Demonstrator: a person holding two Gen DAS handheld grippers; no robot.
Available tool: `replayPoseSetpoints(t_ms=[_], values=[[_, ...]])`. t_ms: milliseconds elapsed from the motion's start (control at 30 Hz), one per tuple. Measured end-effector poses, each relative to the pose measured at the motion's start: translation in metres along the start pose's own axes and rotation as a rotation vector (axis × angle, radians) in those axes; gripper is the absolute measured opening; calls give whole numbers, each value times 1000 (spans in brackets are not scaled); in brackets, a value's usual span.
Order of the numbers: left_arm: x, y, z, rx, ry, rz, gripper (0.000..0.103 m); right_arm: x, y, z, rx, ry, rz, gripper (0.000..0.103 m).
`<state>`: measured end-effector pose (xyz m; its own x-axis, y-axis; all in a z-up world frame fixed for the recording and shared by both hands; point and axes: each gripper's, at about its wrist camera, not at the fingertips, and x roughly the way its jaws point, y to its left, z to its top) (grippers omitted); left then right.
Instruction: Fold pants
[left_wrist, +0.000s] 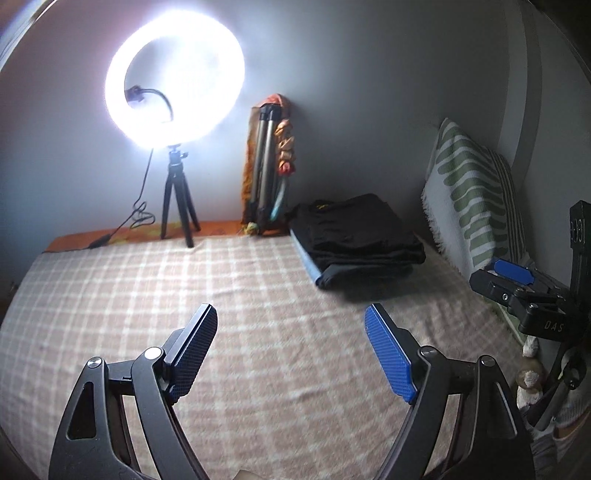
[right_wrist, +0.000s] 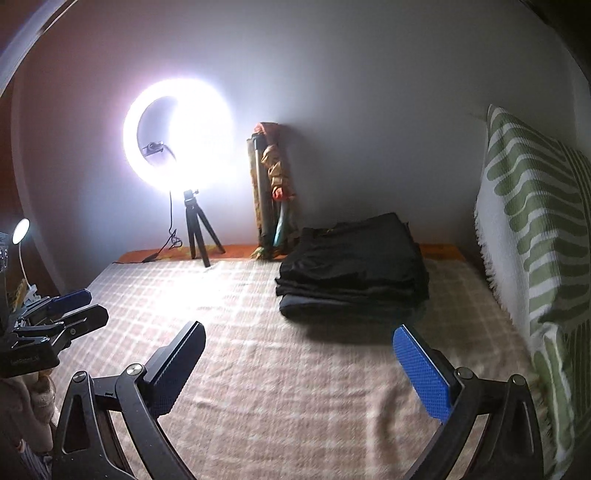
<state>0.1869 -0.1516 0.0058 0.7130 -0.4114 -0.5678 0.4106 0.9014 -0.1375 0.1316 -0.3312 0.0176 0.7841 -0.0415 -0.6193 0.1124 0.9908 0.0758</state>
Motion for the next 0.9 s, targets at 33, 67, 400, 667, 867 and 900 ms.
replayPoseSetpoints(t_ms=[33, 67, 400, 667, 867, 900], values=[[-2, 0, -3, 1, -6, 8, 82, 0, 2, -4, -4, 3, -4, 103], [-4, 1, -5, 1, -11, 13, 82, -1, 5, -7, -9, 7, -7, 103], [-5, -3, -24, 46, -17, 45, 82, 4, 8, -27, -18, 6, -18, 103], [-8, -1, -29, 47, -19, 71, 82, 7, 1, -33, 3, 4, -31, 103], [-6, -7, -34, 85, -17, 86, 82, 10, 3, -35, -6, 5, -42, 103], [-6, -6, -35, 82, -14, 85, 82, 11, 3, -35, -6, 6, -42, 103]])
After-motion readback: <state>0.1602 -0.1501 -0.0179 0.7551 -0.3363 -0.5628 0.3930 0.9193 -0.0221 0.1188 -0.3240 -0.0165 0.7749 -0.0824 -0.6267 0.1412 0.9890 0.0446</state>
